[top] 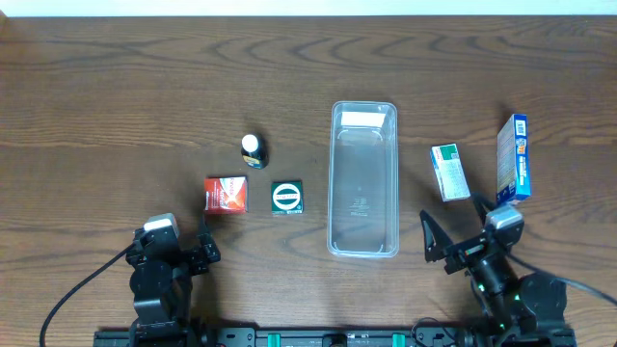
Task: Pack container
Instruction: 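Move the right gripper toward the blue fever patch box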
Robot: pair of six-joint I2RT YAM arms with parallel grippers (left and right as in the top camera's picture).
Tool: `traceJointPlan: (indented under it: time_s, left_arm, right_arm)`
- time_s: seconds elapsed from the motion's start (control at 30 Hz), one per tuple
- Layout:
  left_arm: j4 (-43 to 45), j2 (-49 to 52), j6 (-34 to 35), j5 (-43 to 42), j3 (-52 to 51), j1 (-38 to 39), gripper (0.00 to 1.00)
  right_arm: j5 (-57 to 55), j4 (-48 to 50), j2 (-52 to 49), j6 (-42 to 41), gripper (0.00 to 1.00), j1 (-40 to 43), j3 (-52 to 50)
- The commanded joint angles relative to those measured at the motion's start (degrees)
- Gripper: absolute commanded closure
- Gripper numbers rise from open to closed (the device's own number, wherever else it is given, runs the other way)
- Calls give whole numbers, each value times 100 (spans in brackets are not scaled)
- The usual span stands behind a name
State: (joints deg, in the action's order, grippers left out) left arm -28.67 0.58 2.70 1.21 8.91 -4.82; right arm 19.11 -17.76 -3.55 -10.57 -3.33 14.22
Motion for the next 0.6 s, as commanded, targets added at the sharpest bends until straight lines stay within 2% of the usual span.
traceJointPlan:
  time_s: [0.0,0.17,0.37,0.43,0.5,0.57]
  left_arm:
    - [9,-31,-96,-61,-96,2,2]
    - [9,-31,-96,-61,-96,2,2]
    - [9,-31,-96,-61,-96,2,2]
    - [9,-31,-96,-61,-96,2,2]
    - [9,-31,-98,-61,-96,2,2]
    - [9,-31,-96,-61,-96,2,2]
  right_arm:
    - [-612,-201,-627,-356,1,33,732]
    - [-2015,-1670,-2463,-348,1,33,2503]
    - [-2879,-3060,-5016,411,1,33,4931]
    - [-2699,-3187,-5678,540,1,33,5528]
    - [-2009,-3460,-6236,570,1,33,5998]
    - [-2315,-3659,-6675,634,1,42,6293]
